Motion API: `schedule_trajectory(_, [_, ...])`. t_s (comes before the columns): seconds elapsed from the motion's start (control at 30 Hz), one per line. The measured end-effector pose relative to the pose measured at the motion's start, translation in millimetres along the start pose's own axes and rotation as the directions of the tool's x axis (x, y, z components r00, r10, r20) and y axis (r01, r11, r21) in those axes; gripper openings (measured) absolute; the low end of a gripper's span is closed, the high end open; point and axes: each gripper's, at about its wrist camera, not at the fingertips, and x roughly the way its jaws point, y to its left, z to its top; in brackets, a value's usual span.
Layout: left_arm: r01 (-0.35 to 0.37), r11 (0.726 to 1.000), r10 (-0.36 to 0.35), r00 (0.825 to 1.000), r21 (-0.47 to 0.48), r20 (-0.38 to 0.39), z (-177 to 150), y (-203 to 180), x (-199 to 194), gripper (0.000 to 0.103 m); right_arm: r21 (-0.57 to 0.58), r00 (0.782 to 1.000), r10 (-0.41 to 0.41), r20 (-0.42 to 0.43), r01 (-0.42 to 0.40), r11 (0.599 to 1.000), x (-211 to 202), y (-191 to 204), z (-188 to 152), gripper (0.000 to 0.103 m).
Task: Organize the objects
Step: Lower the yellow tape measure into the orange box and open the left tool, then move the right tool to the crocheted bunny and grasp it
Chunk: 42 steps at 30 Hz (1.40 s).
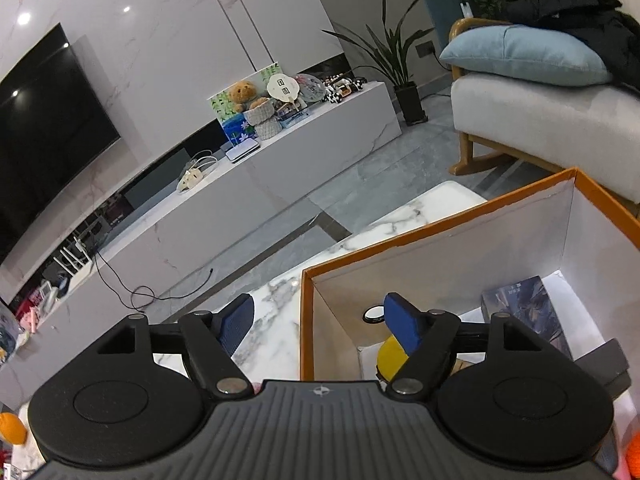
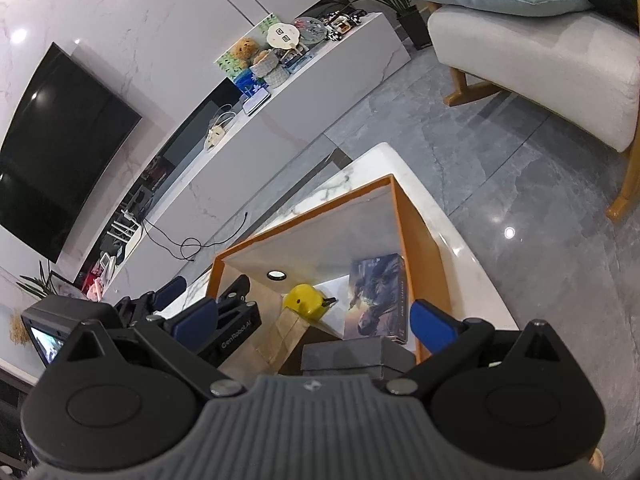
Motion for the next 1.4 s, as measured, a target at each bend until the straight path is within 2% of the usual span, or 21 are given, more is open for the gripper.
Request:
schedule_trajectory(0.3, [0.027,1.000,-0.027,1.000,0.006,0.006,-2,7,-18,0.088,-0.042,1.000,-0.024,0.000,0.024,0.999,3,7,-2,0.102])
schedule_trajectory(0.4, [0.048,0.999,-0.048,0.999,0.010,0.005,-5,13,-29,0.089,-0.065,1.000,0.000,-0.008,0.000,0.998,5,15,-5,0.102])
schedule_trajectory(0.6, [0.097,0.994,-0.096,0.995,-0.041,0.028,-27,45,-67,0.089,-0.190,0.999,0.030,0.035,-0.023,0.982,5,56,-20,0.102])
schedule_trajectory(0.77, [0.092,0.985,-0.083,0.994,-0.145,0.065,-62,95,-105,0.089,-0.305,0.992,0.070,0.106,-0.035,0.952,0,100,-55,0.102])
schedule_trajectory(0.97, [0.069,0.968,-0.052,0.996,-0.240,0.079,-117,138,-137,0.089,-0.386,0.991,0.102,0.083,-0.062,0.920,1,131,-117,0.102])
schedule_trajectory(1.07, [0.069,0.954,-0.047,0.995,-0.290,0.082,-140,149,-140,0.089,-0.454,0.989,0.122,0.080,-0.073,0.888,0,143,-144,0.102])
schedule_trajectory(1.17, [0.100,0.941,-0.073,0.993,-0.322,0.096,-158,157,-139,0.089,-0.524,0.986,0.148,0.075,-0.087,0.847,3,155,-161,0.102])
schedule_trajectory(1.23, [0.104,0.931,-0.074,0.992,-0.350,0.099,-169,161,-139,0.089,-0.537,0.982,0.168,0.084,-0.097,0.838,5,156,-165,0.102])
schedule_trajectory(1.33, [0.077,0.917,-0.040,0.994,-0.392,0.102,-181,169,-137,0.089,-0.554,0.978,0.196,0.067,-0.127,0.823,9,156,-170,0.102])
schedule_trajectory(1.4, [0.069,0.911,-0.030,0.994,-0.406,0.102,-185,174,-136,0.089,-0.577,0.982,0.181,0.055,-0.116,0.808,15,159,-176,0.102])
